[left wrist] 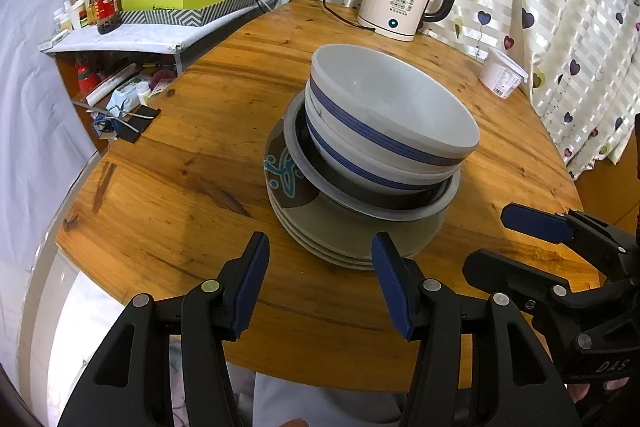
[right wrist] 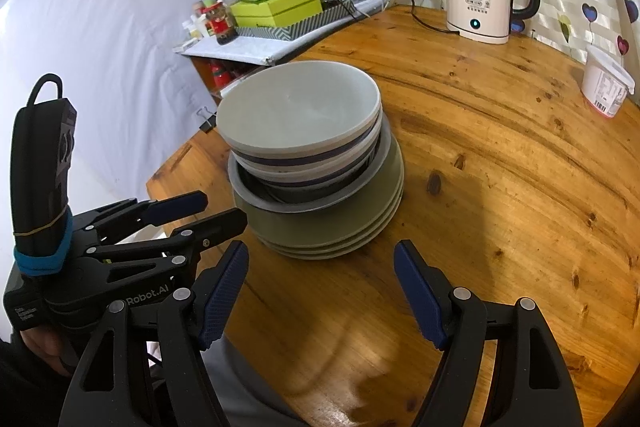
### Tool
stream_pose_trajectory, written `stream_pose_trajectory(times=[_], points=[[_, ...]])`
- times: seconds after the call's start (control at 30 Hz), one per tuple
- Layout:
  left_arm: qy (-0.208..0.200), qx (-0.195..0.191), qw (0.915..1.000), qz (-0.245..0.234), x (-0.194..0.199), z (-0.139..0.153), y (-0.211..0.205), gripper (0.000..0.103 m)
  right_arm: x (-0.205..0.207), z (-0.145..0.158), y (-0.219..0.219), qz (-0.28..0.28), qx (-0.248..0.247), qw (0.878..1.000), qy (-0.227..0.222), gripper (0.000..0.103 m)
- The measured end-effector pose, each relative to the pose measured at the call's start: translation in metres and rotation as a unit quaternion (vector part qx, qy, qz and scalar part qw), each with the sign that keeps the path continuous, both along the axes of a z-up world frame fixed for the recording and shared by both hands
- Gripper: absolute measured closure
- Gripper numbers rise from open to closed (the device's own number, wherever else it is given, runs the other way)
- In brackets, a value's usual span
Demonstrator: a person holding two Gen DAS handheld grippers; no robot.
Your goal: Organize plates and bowls
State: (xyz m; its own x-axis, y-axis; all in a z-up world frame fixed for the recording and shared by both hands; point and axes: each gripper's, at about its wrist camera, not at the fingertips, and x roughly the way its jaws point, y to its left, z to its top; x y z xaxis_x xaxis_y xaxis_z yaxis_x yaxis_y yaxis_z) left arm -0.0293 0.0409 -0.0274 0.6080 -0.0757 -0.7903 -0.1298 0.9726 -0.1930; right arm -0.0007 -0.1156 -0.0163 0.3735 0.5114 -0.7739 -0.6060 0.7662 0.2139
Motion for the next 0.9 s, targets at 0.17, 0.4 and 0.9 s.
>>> stream_pose_trajectory(times=[0.17, 0.4, 0.9], points=[[0.001, 0.003, 1.0, -0.001, 0.0012, -0.0005, -0.0013, 0.049, 0.002, -0.0019, 0.0001, 0.0, 0.0, 1.0, 0.003, 0.027], [0.004, 0.007, 1.0, 0.003, 0.0027, -0.0018, -0.0025, 0.049, 0.002, -0.003, 0.0014, 0.0, 0.0, 1.0, 0.005, 0.027], [0.007, 0.003, 1.0, -0.004, 0.0051, -0.0036, -0.0053, 0.049, 0.0024, -0.007, 0.0032, 0.001, 0.001, 1.0, 0.009, 0.027]])
